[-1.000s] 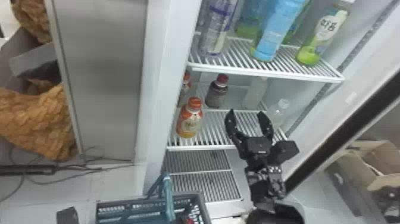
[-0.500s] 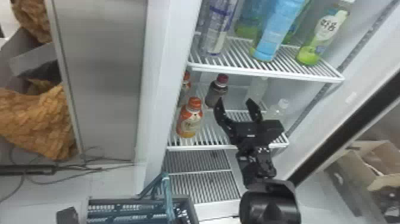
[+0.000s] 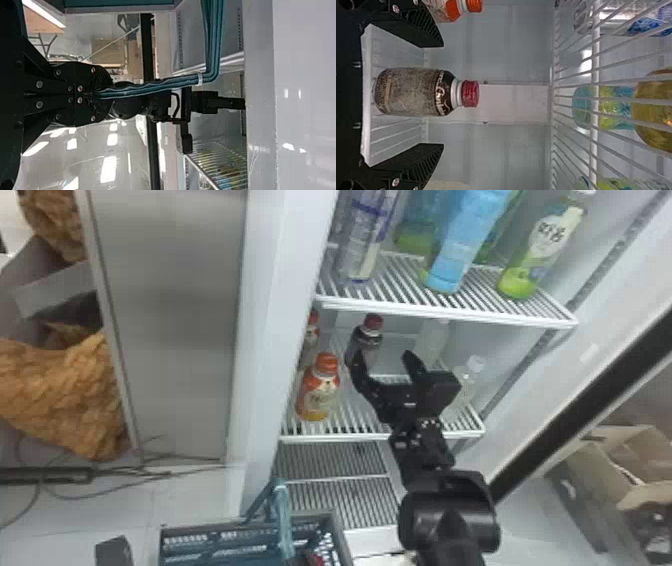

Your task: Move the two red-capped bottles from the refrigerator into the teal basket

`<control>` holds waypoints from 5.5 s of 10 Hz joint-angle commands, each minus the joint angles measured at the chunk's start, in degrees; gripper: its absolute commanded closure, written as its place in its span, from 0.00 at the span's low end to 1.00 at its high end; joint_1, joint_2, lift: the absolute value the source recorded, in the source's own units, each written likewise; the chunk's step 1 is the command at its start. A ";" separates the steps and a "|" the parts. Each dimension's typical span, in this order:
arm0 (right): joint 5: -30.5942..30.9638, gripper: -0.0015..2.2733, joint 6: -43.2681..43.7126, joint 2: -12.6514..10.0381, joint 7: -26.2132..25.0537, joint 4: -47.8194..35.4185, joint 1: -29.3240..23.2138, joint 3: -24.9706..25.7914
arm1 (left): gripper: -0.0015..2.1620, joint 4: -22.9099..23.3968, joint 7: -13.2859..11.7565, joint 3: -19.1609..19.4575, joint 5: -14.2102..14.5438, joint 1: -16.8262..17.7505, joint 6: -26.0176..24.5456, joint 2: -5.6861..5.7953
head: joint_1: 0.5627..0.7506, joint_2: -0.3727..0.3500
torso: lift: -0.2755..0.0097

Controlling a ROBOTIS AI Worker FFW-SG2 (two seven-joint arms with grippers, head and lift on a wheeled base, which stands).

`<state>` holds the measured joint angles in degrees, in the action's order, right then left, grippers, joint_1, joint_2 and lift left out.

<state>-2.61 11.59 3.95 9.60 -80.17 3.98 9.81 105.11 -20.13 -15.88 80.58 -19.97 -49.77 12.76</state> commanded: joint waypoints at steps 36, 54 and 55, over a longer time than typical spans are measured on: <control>-6.07 0.31 -18.61 1.14 -2.56 -31.41 -15.23 0.36 | 0.53 -1.55 -0.26 -0.57 1.69 1.97 1.96 -0.19 | 0.70 0.03 | 0.17; -11.56 0.31 -28.60 2.20 5.26 -57.85 -47.01 2.53 | 0.53 -1.55 -0.44 -0.69 1.46 1.55 2.10 -0.19 | 0.70 0.03 | 0.17; -12.36 0.30 -30.85 2.46 6.14 -58.83 -48.14 2.64 | 0.53 -1.55 -0.44 -0.69 1.46 1.55 2.10 -0.19 | 0.70 0.03 | 0.17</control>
<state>-14.53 -17.99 6.23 15.64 -138.40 -43.43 12.38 103.57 -20.56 -16.54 82.12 -18.42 -47.67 12.57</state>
